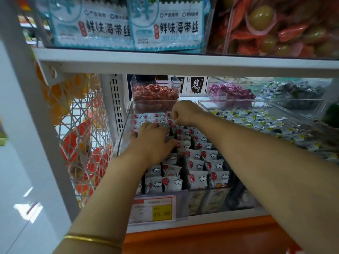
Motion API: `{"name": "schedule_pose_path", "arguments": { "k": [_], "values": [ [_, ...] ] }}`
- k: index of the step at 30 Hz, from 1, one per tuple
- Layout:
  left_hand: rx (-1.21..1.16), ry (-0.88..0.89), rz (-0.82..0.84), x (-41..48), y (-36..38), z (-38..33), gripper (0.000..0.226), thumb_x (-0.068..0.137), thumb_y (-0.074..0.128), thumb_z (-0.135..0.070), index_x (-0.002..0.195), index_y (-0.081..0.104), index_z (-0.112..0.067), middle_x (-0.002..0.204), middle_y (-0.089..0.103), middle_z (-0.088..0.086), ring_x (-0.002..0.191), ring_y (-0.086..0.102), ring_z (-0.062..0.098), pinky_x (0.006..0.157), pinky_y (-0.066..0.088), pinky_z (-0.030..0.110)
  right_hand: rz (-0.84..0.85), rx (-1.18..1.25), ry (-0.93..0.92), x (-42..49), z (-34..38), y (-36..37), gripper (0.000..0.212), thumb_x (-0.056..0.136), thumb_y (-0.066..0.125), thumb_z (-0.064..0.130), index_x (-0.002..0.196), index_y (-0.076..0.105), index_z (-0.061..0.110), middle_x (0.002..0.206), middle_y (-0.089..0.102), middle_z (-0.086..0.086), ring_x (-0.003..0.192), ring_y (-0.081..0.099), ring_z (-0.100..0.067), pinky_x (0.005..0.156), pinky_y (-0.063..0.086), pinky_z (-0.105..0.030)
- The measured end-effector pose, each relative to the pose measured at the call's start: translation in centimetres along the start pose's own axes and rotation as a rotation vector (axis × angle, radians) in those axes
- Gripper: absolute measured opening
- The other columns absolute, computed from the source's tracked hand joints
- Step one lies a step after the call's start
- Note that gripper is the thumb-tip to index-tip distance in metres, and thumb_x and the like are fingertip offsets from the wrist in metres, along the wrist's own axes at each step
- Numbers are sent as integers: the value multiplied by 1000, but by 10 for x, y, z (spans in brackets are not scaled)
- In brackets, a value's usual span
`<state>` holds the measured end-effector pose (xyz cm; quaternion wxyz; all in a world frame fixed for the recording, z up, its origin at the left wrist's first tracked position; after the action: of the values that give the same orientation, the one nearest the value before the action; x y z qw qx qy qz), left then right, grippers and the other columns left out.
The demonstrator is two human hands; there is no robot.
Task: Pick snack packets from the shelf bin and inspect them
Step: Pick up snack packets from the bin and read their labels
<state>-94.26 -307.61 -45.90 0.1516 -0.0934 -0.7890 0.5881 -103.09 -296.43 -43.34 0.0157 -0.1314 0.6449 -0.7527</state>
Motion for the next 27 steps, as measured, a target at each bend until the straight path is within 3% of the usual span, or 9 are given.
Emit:
{"name": "schedule_pose_path", "arguments": {
  "k": [4, 9, 14, 16, 18, 20, 22, 27],
  "values": [
    [-31, 2, -39, -3, -6, 3, 34, 94, 44, -38, 115, 57, -15, 125, 49, 10, 128, 33, 29, 109, 23, 48, -80, 11, 15, -7, -4, -13, 14, 87, 56, 2, 75, 57, 9, 101, 65, -13, 95, 61, -26, 85, 51, -39],
    [-149, 20, -151, -17, -19, 4, 32, 94, 49, -31, 112, 60, -7, 115, 53, 11, 114, 45, 29, 99, 37, 38, -311, 108, 61, -27, -10, -36, 31, 91, 48, 5, 67, 35, 19, 74, 45, -1, 77, 48, -20, 66, 37, -29],
    [-277, 39, -248, -37, -30, -4, 41, 95, 49, -24, 133, 48, -10, 135, 45, 9, 119, 44, 21, 86, 27, 14, -584, 309, 72, -79, -11, -57, 15, 93, 49, 3, 79, 47, 9, 77, 53, -5, 71, 50, -17, 59, 38, -30],
    [-316, 35, -273, -46, -32, -6, 45, 95, 49, -24, 138, 42, -11, 143, 40, 7, 127, 41, 22, 98, 30, 22, -709, 409, 99, -109, -12, -63, 11, 92, 51, 1, 82, 52, 5, 77, 57, -5, 70, 54, -10, 65, 45, -31],
    [-369, 28, -299, -55, -34, -6, 49, 95, 50, -24, 141, 38, -13, 147, 37, 6, 131, 38, 22, 105, 30, 30, -817, 501, 111, -139, -12, -66, 12, 90, 53, 0, 80, 50, 7, 67, 50, 3, 60, 52, 3, 58, 42, -16],
    [-432, 23, -310, -61, -33, -6, 49, 95, 50, -23, 141, 37, -13, 146, 39, 6, 130, 40, 20, 106, 35, 34, -841, 557, 139, -163, -14, -65, 13, 90, 55, 3, 80, 49, 6, 69, 50, 0, 61, 54, -3, 58, 43, -21],
    [-497, 17, -319, -65, -32, -5, 47, 95, 51, -22, 139, 40, -12, 140, 46, 7, 121, 48, 19, 98, 42, 34, -802, 635, 193, -179, -16, -62, 15, 91, 57, 7, 80, 48, 7, 76, 57, -9, 66, 61, -21, 62, 49, -32],
    [-684, -9, -263, -69, -27, -9, 41, 94, 52, -24, 134, 47, -15, 114, 59, -4, 95, 60, 15, 68, 44, 16, -687, 1065, 265, -205, -21, -53, 16, 91, 58, 6, 79, 48, 10, 82, 61, -13, 52, 64, -12, 52, 54, -21]
  ]
}}
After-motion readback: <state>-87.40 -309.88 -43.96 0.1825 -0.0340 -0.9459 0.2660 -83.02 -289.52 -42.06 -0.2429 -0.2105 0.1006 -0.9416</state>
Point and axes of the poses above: each hand's wrist, its own x-axis towards the middle knuckle, its own y-axis out of the palm, z = x × y, the point moved 5 cm from there along x, towards the middle knuckle
